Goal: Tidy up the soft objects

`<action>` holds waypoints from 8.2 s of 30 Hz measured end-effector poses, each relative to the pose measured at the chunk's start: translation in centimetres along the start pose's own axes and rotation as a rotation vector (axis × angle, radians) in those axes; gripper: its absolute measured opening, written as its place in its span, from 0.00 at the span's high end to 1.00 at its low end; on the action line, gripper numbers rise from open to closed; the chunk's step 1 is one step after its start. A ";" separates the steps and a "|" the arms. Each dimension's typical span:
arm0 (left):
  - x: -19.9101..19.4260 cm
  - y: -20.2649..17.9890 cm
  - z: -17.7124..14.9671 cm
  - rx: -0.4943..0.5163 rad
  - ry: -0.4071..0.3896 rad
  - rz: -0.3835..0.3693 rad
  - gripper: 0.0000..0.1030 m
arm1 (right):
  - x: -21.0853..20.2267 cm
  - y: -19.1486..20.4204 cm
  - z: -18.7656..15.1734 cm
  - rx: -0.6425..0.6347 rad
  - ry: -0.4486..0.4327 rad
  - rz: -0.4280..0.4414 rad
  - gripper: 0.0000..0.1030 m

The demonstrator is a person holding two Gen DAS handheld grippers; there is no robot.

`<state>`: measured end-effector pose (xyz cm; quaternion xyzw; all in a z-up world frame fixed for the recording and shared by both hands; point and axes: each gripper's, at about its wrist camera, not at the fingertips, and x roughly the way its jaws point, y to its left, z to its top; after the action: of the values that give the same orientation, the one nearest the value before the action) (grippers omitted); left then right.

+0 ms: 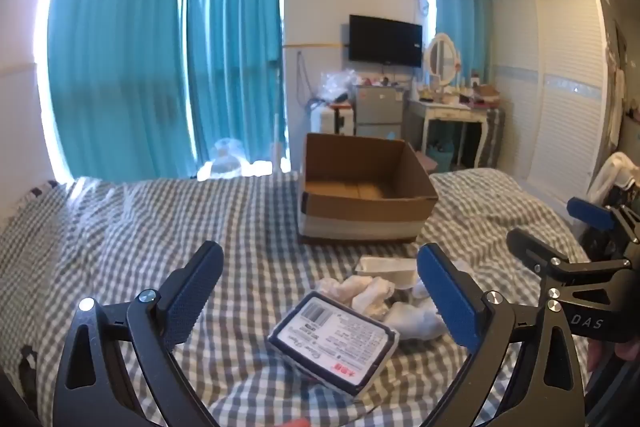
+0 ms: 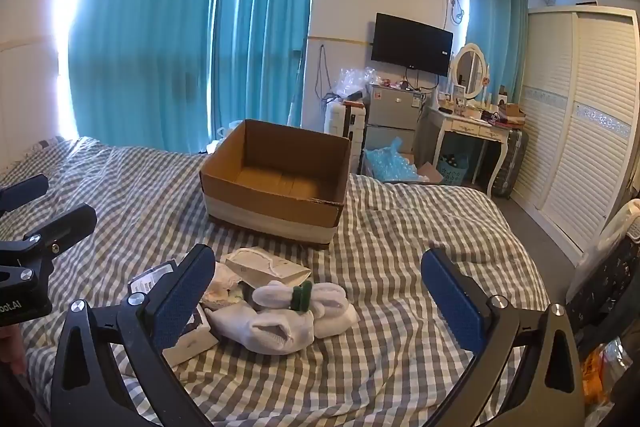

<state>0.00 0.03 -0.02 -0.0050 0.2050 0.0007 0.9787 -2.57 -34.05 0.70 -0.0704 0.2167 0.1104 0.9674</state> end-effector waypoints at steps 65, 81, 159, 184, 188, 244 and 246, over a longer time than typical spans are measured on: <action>0.4 0.1 -0.7 0.021 0.023 0.030 0.03 | 0.1 -0.6 0.1 0.028 0.025 0.004 0.00; 0.5 0.1 -0.7 0.021 0.024 0.030 0.03 | 0.1 -0.6 0.0 0.027 0.026 0.004 0.00; 5.1 2.6 -4.9 -0.053 0.302 -0.011 0.83 | 10.2 1.2 -5.6 0.116 0.457 0.184 0.98; -1.5 1.7 -0.5 0.005 0.202 -0.043 0.83 | 4.8 0.4 -0.6 0.081 0.434 0.279 0.98; -0.2 1.6 -0.6 0.018 0.215 -0.041 0.83 | 5.4 -0.1 0.4 0.093 0.401 0.289 0.98; 10.7 -3.0 15.5 0.128 0.085 -0.081 0.40 | 13.3 -9.8 22.4 0.115 0.130 0.162 0.39; 8.1 -2.9 16.0 0.123 0.075 -0.075 0.30 | 10.0 -10.2 22.7 0.106 0.111 0.150 0.36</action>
<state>13.87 -2.67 11.42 0.0475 0.2408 -0.0489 0.9682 17.94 -37.91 17.56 -0.0088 0.2802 0.1670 0.9453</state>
